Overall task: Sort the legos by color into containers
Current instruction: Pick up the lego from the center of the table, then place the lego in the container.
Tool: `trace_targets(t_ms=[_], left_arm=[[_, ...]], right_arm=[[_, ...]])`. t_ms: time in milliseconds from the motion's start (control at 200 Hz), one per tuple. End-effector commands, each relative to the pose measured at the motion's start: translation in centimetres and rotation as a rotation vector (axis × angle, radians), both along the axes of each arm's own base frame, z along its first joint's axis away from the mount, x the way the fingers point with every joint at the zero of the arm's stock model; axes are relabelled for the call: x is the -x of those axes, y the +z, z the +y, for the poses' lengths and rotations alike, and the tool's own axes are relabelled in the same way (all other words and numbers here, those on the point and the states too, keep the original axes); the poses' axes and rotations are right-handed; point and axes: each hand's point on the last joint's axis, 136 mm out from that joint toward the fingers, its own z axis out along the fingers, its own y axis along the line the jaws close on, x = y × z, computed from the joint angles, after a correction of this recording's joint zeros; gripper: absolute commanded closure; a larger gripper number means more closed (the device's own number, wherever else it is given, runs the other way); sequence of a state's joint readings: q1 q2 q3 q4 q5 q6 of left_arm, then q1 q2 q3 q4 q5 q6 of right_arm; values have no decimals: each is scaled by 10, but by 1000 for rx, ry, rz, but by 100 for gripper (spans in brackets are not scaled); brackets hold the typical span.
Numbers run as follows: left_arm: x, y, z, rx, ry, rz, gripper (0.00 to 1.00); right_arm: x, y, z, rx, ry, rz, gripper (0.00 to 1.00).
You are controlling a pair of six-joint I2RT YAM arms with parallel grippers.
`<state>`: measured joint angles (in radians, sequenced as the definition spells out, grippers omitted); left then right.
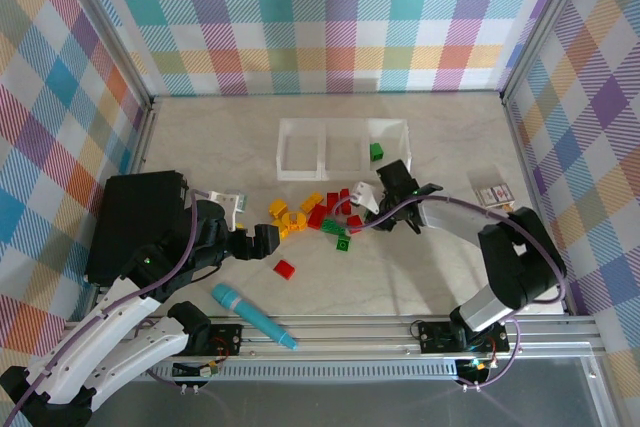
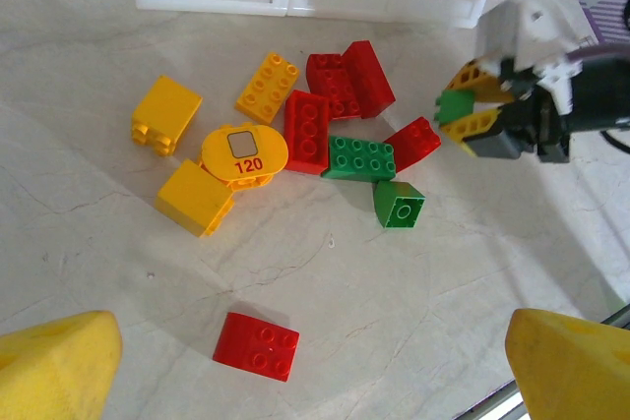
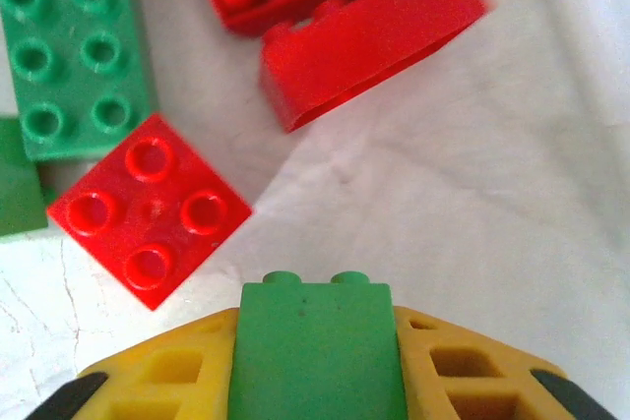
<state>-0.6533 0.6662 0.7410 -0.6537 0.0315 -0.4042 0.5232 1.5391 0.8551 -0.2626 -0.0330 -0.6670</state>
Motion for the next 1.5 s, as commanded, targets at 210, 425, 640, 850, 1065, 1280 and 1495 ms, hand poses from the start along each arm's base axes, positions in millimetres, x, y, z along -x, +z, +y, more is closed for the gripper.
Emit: trace_targets(t_ms=[210, 425, 640, 850, 1065, 1280, 1495], left_arm=[[3, -2, 1, -5, 2, 4, 0], [4, -1, 6, -15, 19, -1, 0], [5, 1, 7, -14, 20, -4, 1], [4, 0, 10, -25, 33, -6, 1], [3, -2, 8, -25, 28, 1, 0], [2, -5, 7, -32, 29, 8, 0], [2, -6, 8, -37, 31, 9, 0]], right_arm=[[-84, 100, -4, -223, -254, -123, 81], [-135, 96, -19, -190, -446, -29, 81], [-167, 83, -31, -145, -559, 3, 81], [-180, 69, -50, -95, -659, -20, 79], [-185, 58, -65, -127, -730, 22, 73], [-183, 47, -65, -127, -732, 52, 56], [-181, 48, -63, -154, -739, 57, 48]])
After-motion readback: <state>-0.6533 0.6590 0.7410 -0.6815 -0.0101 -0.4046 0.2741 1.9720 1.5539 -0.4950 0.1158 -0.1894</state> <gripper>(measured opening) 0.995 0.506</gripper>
